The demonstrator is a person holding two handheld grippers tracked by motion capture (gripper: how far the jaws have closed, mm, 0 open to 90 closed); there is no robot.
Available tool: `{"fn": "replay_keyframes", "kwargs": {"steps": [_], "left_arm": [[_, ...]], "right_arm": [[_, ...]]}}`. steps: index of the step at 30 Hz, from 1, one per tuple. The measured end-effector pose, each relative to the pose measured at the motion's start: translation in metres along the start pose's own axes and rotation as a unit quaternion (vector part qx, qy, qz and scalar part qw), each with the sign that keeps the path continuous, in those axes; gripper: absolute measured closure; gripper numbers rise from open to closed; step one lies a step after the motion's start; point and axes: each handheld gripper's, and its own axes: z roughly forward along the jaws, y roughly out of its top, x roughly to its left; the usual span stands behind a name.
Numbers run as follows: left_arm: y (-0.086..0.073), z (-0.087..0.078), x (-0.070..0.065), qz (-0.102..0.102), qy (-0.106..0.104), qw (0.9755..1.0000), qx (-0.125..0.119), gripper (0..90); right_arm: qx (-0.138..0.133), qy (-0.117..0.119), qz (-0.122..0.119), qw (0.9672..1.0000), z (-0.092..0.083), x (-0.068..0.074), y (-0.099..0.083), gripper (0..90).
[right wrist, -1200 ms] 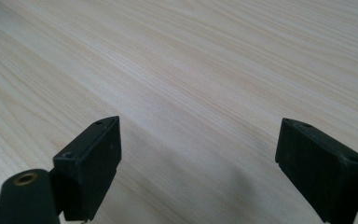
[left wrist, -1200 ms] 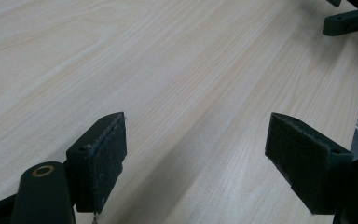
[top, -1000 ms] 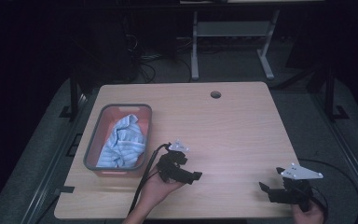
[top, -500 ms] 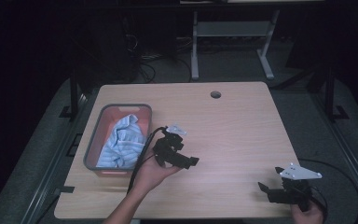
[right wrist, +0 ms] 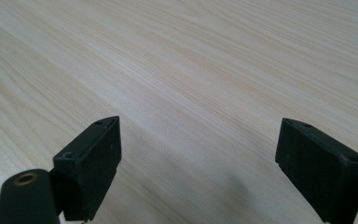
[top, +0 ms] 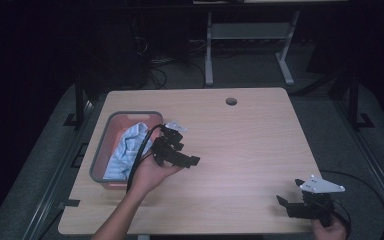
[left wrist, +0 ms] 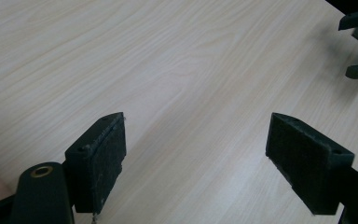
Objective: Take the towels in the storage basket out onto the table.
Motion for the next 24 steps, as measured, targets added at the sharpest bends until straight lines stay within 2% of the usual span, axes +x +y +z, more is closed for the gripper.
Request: {"fn": "replay_keyframes", "kwargs": {"steps": [3,7,9,14,19,24], "left_arm": [[0.001,-0.004,0.007,-0.002,0.003,1.0,0.008,20.4],[0.002,-0.007,0.015,-0.016,0.005,0.9998,0.01,20.8],[0.002,-0.01,0.018,-0.014,0.013,0.9997,0.012,20.7],[0.002,-0.019,0.025,-0.025,0.014,0.9996,0.008,20.8],[0.001,-0.026,0.035,-0.037,0.023,0.9989,0.015,20.0],[-0.002,-0.033,0.042,-0.041,0.029,0.9986,0.015,20.0]], "right_arm": [[0.003,0.001,0.001,1.0,0.0,0.0,0.0,13.7],[0.001,-0.001,-0.001,1.0,0.0,0.0,0.0,13.7],[0.001,0.0,0.0,1.0,0.0,0.001,0.0,13.7],[0.002,0.0,-0.002,1.0,0.001,0.001,0.0,13.7],[0.002,-0.001,-0.001,1.0,0.0,0.001,0.001,13.7],[0.001,-0.002,-0.001,1.0,0.0,0.0,0.0,13.7]]}}
